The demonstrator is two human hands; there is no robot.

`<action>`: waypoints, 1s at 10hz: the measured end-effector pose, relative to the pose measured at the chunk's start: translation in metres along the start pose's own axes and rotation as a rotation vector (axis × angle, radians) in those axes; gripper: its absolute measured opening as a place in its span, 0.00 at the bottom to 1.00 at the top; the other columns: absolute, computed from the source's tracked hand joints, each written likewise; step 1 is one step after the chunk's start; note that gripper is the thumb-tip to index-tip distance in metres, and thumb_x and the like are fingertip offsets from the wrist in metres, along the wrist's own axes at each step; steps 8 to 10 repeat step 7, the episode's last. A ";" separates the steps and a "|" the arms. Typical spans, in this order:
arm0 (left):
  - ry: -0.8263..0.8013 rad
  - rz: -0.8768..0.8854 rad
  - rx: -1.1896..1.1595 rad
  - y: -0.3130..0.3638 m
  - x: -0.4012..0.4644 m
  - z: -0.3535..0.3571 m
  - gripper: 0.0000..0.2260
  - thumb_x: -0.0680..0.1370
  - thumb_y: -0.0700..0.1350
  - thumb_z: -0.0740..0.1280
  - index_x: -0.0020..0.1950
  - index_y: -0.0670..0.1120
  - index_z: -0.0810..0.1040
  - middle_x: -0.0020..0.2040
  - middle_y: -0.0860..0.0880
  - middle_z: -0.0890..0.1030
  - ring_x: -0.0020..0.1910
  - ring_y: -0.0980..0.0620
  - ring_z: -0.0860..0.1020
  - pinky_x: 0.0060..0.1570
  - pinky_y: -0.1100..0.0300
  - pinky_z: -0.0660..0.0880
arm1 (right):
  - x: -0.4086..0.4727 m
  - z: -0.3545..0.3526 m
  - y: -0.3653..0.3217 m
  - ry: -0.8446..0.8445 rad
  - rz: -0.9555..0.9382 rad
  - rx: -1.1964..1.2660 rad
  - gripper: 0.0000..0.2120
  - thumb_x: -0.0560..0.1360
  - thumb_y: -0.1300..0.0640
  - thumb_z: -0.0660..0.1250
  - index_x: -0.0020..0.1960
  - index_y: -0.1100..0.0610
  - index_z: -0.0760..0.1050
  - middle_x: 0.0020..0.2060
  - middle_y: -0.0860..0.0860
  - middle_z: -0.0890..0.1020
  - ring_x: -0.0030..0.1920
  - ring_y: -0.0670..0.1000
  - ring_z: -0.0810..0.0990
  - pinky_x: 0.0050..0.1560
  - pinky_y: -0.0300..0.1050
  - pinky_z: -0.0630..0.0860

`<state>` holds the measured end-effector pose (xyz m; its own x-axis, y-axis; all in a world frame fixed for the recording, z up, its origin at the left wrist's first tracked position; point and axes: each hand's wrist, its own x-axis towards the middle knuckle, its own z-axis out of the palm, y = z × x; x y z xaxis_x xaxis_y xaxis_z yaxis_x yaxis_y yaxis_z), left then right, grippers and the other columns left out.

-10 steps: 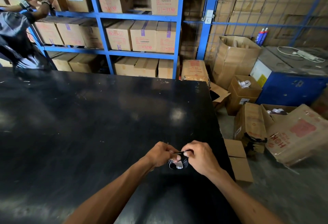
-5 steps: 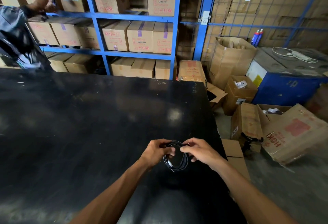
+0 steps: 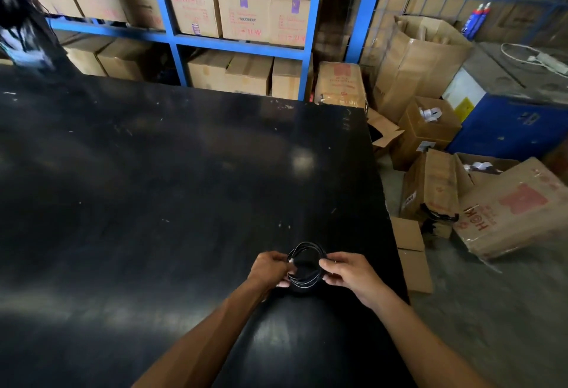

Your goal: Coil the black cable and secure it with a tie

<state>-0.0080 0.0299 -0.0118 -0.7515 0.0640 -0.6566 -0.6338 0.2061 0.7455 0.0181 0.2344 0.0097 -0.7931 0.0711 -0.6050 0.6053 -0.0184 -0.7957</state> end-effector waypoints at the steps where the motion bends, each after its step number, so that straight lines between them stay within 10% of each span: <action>1: 0.094 -0.023 0.090 -0.009 0.016 0.007 0.05 0.71 0.36 0.74 0.46 0.41 0.82 0.39 0.43 0.82 0.31 0.50 0.80 0.35 0.54 0.83 | 0.015 0.000 0.012 0.001 0.035 0.017 0.12 0.76 0.67 0.73 0.59 0.68 0.80 0.51 0.67 0.84 0.46 0.60 0.84 0.44 0.43 0.83; 5: 0.184 0.089 0.490 -0.013 0.055 0.029 0.12 0.73 0.48 0.75 0.52 0.44 0.80 0.50 0.43 0.84 0.52 0.43 0.81 0.46 0.59 0.72 | 0.067 -0.003 0.054 0.307 0.092 -0.207 0.09 0.73 0.68 0.71 0.52 0.61 0.85 0.32 0.56 0.86 0.32 0.51 0.85 0.35 0.43 0.84; 7: 0.193 0.108 0.356 -0.019 0.046 0.018 0.20 0.71 0.58 0.77 0.54 0.46 0.80 0.46 0.48 0.84 0.50 0.48 0.81 0.50 0.57 0.75 | 0.060 -0.007 0.062 0.323 0.027 -0.402 0.08 0.74 0.56 0.73 0.53 0.50 0.83 0.35 0.48 0.87 0.39 0.50 0.87 0.53 0.57 0.83; 10: 0.193 0.108 0.356 -0.019 0.046 0.018 0.20 0.71 0.58 0.77 0.54 0.46 0.80 0.46 0.48 0.84 0.50 0.48 0.81 0.50 0.57 0.75 | 0.060 -0.007 0.062 0.323 0.027 -0.402 0.08 0.74 0.56 0.73 0.53 0.50 0.83 0.35 0.48 0.87 0.39 0.50 0.87 0.53 0.57 0.83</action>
